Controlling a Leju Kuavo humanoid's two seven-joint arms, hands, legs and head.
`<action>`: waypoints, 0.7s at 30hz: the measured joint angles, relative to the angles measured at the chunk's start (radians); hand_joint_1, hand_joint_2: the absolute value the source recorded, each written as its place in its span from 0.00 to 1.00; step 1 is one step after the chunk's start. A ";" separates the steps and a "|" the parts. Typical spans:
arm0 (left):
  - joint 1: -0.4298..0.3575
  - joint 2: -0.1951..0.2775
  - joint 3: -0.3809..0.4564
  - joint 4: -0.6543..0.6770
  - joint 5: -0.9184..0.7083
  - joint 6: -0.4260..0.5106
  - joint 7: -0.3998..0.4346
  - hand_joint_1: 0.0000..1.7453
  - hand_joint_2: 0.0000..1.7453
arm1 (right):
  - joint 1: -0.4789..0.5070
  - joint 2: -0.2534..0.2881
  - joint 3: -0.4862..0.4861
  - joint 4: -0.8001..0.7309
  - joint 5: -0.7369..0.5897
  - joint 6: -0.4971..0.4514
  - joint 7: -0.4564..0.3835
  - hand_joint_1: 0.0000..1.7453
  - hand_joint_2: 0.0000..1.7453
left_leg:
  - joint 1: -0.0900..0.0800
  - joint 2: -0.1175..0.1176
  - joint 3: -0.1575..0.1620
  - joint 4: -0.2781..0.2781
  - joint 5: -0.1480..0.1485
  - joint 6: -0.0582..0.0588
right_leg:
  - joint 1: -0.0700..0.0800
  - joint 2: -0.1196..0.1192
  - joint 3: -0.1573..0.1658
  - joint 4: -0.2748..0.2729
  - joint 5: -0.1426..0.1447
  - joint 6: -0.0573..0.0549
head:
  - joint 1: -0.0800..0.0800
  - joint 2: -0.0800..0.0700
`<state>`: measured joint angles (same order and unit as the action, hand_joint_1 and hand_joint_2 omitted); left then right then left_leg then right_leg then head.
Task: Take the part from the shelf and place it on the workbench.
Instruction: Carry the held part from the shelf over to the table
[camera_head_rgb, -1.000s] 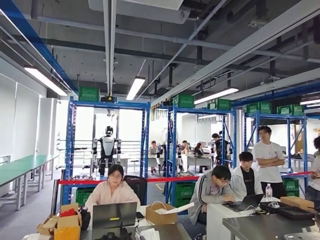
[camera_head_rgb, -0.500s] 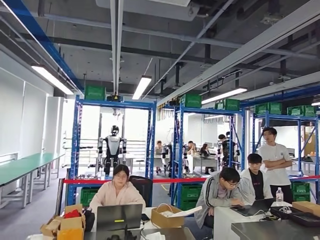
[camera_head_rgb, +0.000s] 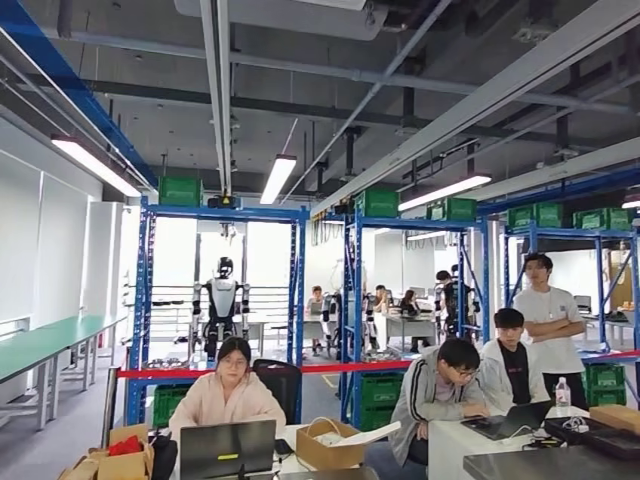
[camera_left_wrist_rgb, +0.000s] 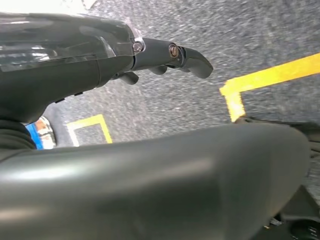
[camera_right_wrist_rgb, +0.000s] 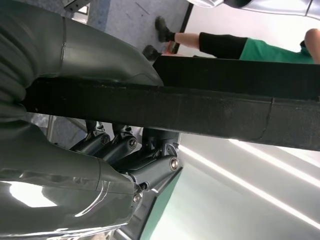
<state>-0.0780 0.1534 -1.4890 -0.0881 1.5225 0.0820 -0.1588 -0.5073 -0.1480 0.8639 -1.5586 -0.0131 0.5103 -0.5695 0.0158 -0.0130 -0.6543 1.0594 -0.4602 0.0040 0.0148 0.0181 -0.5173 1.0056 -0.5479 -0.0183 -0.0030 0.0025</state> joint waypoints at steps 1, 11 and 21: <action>0.000 0.000 0.000 0.000 0.000 0.000 0.000 0.00 1.00 | 0.000 0.000 0.000 0.000 0.000 0.000 0.000 1.00 1.00 | -0.005 0.001 0.000 -0.008 -0.004 0.006 | -0.001 0.000 0.000 0.000 -0.002 0.006 | 0.000 0.000; 0.001 0.004 -0.002 0.000 0.000 0.000 -0.001 0.00 1.00 | -0.003 -0.002 0.000 -0.002 0.027 -0.014 0.002 1.00 1.00 | 0.009 -0.005 0.093 -0.033 -0.062 0.022 | -0.020 -0.009 -0.195 0.253 -0.052 0.053 | 0.000 0.000; -0.011 0.000 -0.015 0.000 0.000 0.000 -0.002 0.00 1.00 | -0.021 -0.004 0.009 -0.003 0.047 -0.029 0.002 1.00 1.00 | 0.019 -0.014 0.112 0.029 -0.116 -0.016 | -0.015 0.019 -0.086 -0.016 0.092 0.004 | 0.001 0.000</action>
<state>-0.0885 0.1534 -1.5042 -0.0881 1.5225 0.0815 -0.1611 -0.5278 -0.1524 0.8733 -1.5620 0.0341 0.4818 -0.5680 0.0344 -0.0268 -0.5426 1.0881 -0.5766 -0.0121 -0.0004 0.0369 -0.6030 0.9895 -0.4560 -0.0140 -0.0017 0.0025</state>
